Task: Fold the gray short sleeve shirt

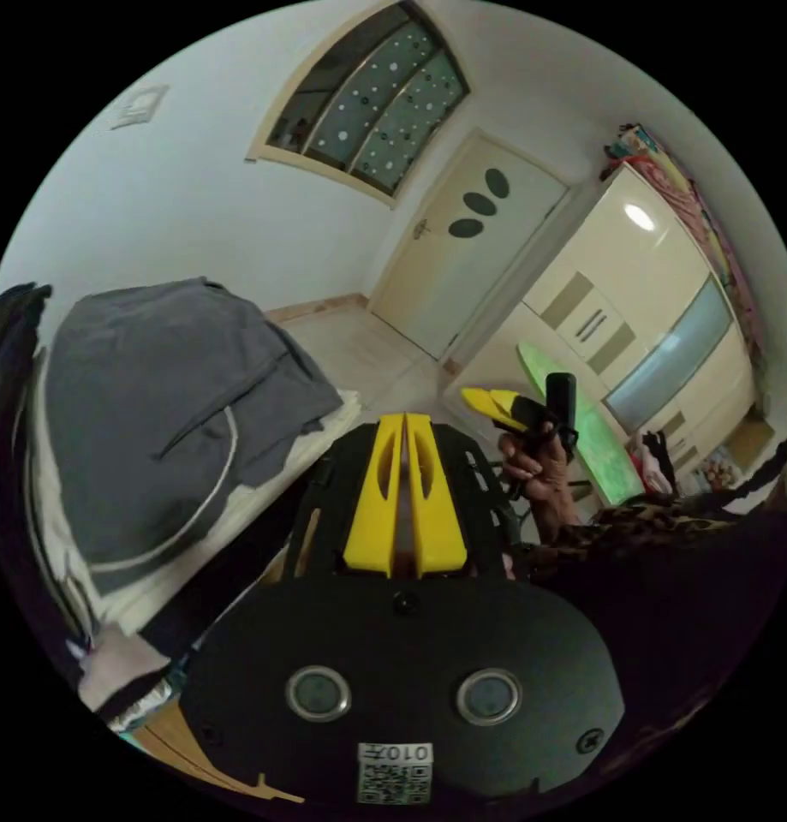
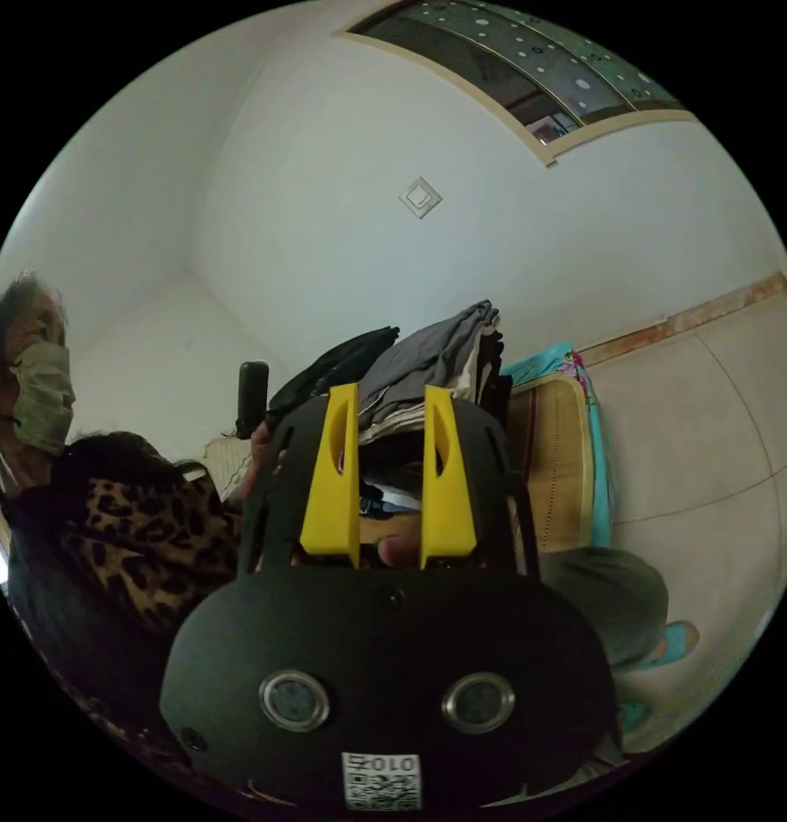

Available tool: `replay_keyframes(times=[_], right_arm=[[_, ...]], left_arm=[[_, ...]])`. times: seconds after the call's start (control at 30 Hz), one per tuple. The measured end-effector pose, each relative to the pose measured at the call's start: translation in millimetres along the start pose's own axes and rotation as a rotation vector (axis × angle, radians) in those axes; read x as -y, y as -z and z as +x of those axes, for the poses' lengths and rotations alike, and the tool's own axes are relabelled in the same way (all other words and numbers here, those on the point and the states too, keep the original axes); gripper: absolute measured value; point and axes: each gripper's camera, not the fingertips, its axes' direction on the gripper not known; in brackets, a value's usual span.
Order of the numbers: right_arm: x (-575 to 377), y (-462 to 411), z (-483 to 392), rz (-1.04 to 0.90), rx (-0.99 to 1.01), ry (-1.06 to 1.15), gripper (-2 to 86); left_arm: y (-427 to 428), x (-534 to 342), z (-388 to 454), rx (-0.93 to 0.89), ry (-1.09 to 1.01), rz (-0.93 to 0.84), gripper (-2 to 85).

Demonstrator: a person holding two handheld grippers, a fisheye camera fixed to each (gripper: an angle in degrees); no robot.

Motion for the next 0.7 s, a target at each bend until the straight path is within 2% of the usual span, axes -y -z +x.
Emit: replay_keyframes(times=[0.1, 0.23, 0.3, 0.37, 0.43, 0.5, 0.57, 0.63, 0.7], right_arm=[[4.4, -6.7, 5.1, -0.033, 0.085, 0.012, 11.8], [15.4, -57.2, -0.2, -0.186, 0.198, 0.055, 12.2], [20.1, -84.6, -1.8, -0.237, 0.253, 0.054, 12.4], [24.5, -110.7, -3.9, -0.284, 0.303, 0.059, 12.5], [26.9, -138.3, -7.1, -0.325, 0.307, 0.079, 12.5], [26.8, -154.2, -5.0, -0.349, 0.287, 0.081, 12.6], [25.7, -166.4, 2.3, -0.378, 0.294, 0.054, 12.6], [20.9, -172.8, 13.5, -0.399, 0.335, 0.018, 12.9], [16.4, -171.1, 21.2, -0.398, 0.320, 0.002, 13.0]], left_arm=[[49.2, -29.1, -3.6, 0.115, 0.105, 0.116, -0.1], [141.0, -75.5, -23.3, 0.197, 0.307, 0.351, -0.1], [188.4, -104.6, -35.8, 0.188, 0.416, 0.498, -0.1], [242.4, -150.5, -57.3, 0.140, 0.607, 0.721, 0.0], [268.4, -169.7, -66.3, 0.065, 0.636, 0.839, 0.1], [282.0, -166.0, -69.9, 0.050, 0.628, 0.840, 0.2], [284.0, -139.3, -71.9, 0.098, 0.576, 0.727, 0.3], [280.4, -123.4, -73.5, 0.090, 0.515, 0.690, 0.1], [283.7, -121.4, -75.3, 0.142, 0.546, 0.726, 0.0]])
